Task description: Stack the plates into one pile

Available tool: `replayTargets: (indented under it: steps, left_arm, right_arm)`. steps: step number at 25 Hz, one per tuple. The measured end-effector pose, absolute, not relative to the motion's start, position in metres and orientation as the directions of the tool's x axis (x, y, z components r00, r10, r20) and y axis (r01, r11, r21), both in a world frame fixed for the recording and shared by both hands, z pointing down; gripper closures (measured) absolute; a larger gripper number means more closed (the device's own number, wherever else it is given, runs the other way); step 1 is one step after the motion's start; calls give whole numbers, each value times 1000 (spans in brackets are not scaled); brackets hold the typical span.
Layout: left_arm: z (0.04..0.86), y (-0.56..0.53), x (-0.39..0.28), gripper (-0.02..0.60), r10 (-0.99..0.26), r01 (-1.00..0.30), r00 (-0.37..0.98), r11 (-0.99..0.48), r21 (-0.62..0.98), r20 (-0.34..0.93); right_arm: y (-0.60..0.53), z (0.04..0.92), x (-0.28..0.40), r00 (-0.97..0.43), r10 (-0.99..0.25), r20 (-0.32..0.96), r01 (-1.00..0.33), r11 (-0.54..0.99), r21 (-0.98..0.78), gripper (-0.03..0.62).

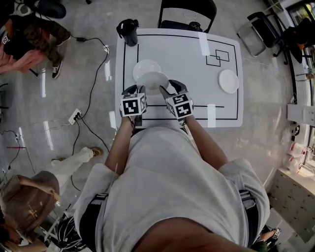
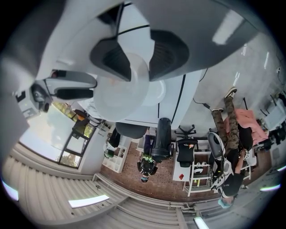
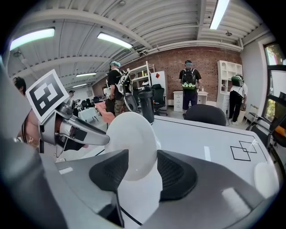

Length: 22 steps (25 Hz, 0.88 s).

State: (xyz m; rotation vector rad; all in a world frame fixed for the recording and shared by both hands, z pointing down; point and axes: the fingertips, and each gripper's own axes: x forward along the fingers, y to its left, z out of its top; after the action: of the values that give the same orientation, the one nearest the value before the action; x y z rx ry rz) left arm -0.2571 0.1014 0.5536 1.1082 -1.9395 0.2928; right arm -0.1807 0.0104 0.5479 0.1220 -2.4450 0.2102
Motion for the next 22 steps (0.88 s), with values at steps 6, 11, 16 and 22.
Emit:
replayTargets:
  steps: [6, 11, 16, 22]
  left_arm:
    - [553, 100, -276, 453, -585, -788, -241, 583, 196, 774]
    - [557, 99, -287, 453, -579, -787, -232, 583, 199, 782]
    - [566, 94, -298, 453, -571, -784, -222, 586, 203, 791]
    - [577, 87, -311, 453, -557, -778, -204, 591, 212, 805]
  right_arm:
    - [10, 547, -199, -774, -34, 633, -141, 983, -118, 387]
    - [8, 551, -212, -771, -33, 636, -148, 981, -129, 388]
    - [2, 559, -222, -760, -28, 649, -151, 979, -135, 390]
    - [-6, 567, -237, -749, -26, 662, -153, 979, -134, 390]
